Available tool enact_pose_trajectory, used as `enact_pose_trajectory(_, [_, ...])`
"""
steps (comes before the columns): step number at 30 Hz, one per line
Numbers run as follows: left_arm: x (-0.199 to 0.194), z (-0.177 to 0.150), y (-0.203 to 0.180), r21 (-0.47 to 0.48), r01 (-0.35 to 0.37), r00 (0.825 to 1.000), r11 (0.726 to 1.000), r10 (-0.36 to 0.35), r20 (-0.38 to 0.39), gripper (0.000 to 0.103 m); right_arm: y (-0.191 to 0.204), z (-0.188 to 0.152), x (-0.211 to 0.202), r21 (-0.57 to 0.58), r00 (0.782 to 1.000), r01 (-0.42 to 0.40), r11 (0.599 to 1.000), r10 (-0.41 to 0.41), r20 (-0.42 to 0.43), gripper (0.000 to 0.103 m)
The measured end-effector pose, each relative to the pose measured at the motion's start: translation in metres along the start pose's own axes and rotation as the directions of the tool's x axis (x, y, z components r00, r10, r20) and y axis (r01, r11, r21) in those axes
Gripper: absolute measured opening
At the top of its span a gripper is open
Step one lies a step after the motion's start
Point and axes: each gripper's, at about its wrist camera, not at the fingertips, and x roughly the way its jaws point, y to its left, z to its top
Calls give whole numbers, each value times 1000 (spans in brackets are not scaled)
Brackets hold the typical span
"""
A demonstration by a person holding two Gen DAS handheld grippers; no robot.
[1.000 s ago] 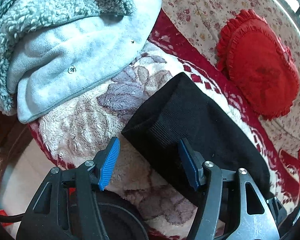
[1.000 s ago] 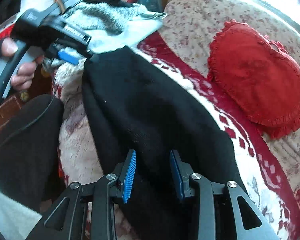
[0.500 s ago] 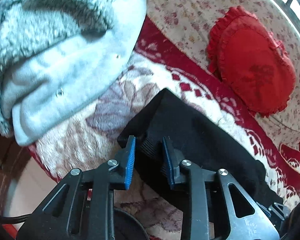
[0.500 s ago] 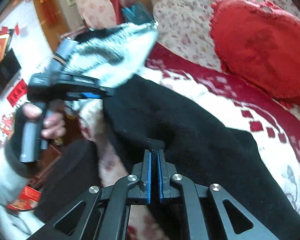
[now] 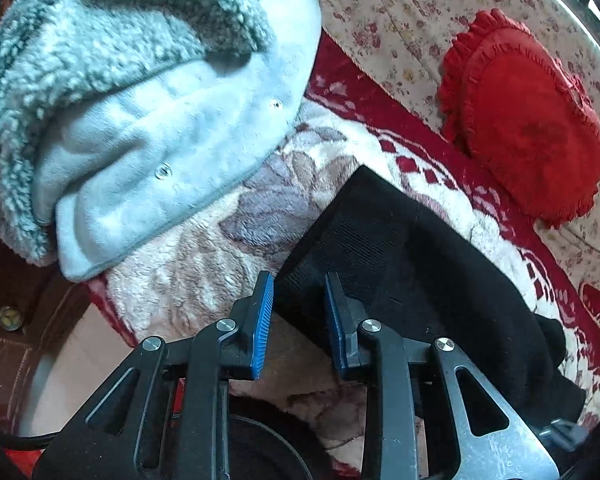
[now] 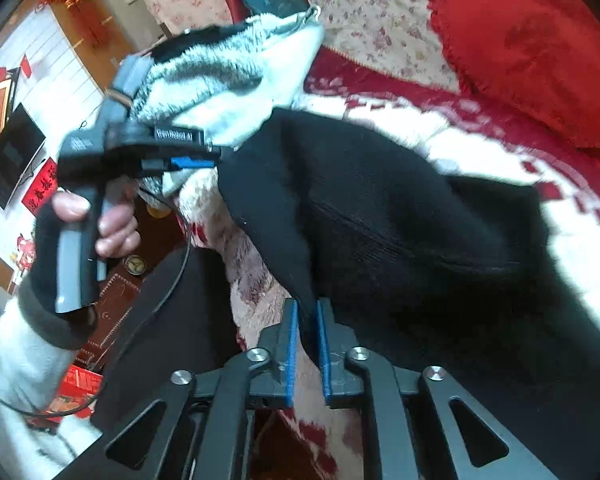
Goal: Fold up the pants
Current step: 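Fold the pants over with both grippers and flatten them on the bed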
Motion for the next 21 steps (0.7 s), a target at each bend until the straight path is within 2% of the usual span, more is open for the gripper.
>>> enact_pose_trajectory(4, [-21, 2, -5, 11, -16, 998, 1000, 15, 66, 25, -40, 16, -52, 126, 987, 74, 989, -91, 135, 21])
enact_pose_trajectory(6, [-28, 1, -11, 23, -4, 997, 1000, 2, 82, 28, -59, 21, -58, 205, 979, 103, 973, -136, 152, 25])
enact_pose_trajectory(9, [-29, -3, -30, 64, 23, 997, 998, -28, 78, 31, -90, 32, -43, 297, 987, 63, 953, -103, 122, 25])
enact_pose_trajectory(10, [-27, -5, -38, 86, 26, 997, 996, -32, 70, 31, -97, 36, -31, 316, 992, 60, 947, -92, 88, 25])
enact_pose_trajectory(13, [-15, -15, -55, 136, 24, 999, 990, -29, 36, 31, -106, 41, 0, 335, 998, 38, 941, -50, 26, 25])
enact_pose_trajectory(14, [-10, -19, -59, 150, 22, 999, 988, -25, 21, 31, -107, 42, 4, 331, 998, 38, 943, -50, 28, 19])
enact_pose_trajectory(16, [2, -27, -63, 183, -6, 1000, 983, 6, 0, 31, -109, 47, 3, 311, 994, 76, 947, -97, 52, 9])
enact_pose_trajectory(18, [9, -34, -60, 188, -16, 1000, 982, 18, -7, 31, -111, 50, -1, 287, 986, 118, 951, -146, 80, 8])
enact_pose_trajectory(21, [14, -42, -59, 209, -20, 1000, 978, 16, 20, 31, -115, 50, 27, 249, 978, 199, 948, -208, 14, 8])
